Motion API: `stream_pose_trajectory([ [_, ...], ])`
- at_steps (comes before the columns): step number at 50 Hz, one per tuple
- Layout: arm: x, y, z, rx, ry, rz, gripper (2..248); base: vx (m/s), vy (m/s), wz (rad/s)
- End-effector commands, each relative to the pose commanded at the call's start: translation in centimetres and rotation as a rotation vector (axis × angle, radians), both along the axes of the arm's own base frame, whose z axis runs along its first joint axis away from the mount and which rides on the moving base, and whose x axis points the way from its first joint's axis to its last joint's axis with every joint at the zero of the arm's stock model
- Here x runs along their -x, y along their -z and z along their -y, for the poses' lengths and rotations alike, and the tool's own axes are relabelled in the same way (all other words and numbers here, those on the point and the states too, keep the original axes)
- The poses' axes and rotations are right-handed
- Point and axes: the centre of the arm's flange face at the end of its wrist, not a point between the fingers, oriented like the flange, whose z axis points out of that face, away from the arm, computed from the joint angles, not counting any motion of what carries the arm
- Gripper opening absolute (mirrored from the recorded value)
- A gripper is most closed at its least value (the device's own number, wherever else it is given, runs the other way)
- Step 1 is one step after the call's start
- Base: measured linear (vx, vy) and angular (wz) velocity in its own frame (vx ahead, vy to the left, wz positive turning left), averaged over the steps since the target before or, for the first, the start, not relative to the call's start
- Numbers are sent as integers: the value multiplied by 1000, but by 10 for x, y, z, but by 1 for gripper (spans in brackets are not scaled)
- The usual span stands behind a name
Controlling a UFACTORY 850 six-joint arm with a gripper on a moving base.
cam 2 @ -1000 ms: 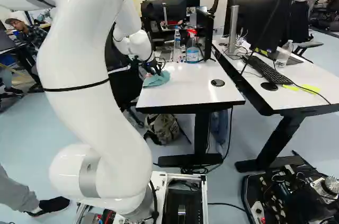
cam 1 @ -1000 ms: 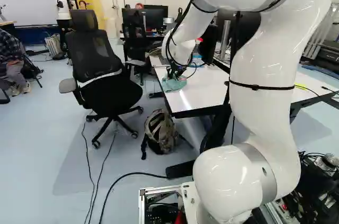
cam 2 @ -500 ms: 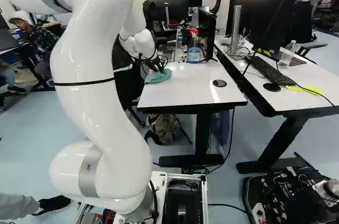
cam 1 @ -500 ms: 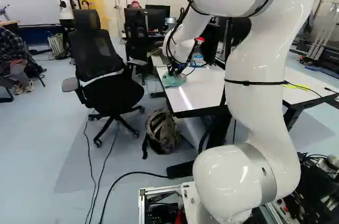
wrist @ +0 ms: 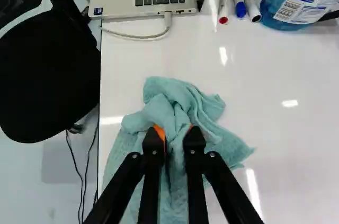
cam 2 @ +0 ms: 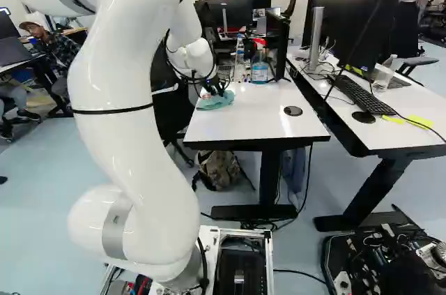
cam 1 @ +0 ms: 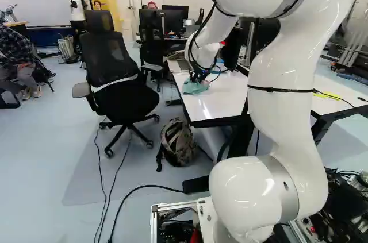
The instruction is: Clean the table with the green towel
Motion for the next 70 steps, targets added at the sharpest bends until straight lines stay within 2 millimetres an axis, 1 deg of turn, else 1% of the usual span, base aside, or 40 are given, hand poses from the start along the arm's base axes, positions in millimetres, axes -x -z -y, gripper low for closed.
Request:
stream_pose_trajectory([
  [13,23,-1,0,0,2,-13,51,1,-3,-15],
  [24,39,-2,-10,-1,-16,-21,51,2,-9,-38],
  [29,41,-2,-17,0,-30,-22,51,0,-11,-42],
  [35,42,-3,-17,0,-30,-20,51,-1,-2,-12],
  [51,50,-21,-18,0,-30,7,51,0,0,0],
  [59,66,-30,-19,0,-33,5,51,0,0,0],
  [70,95,-42,-23,-2,-41,-18,51,0,0,0],
])
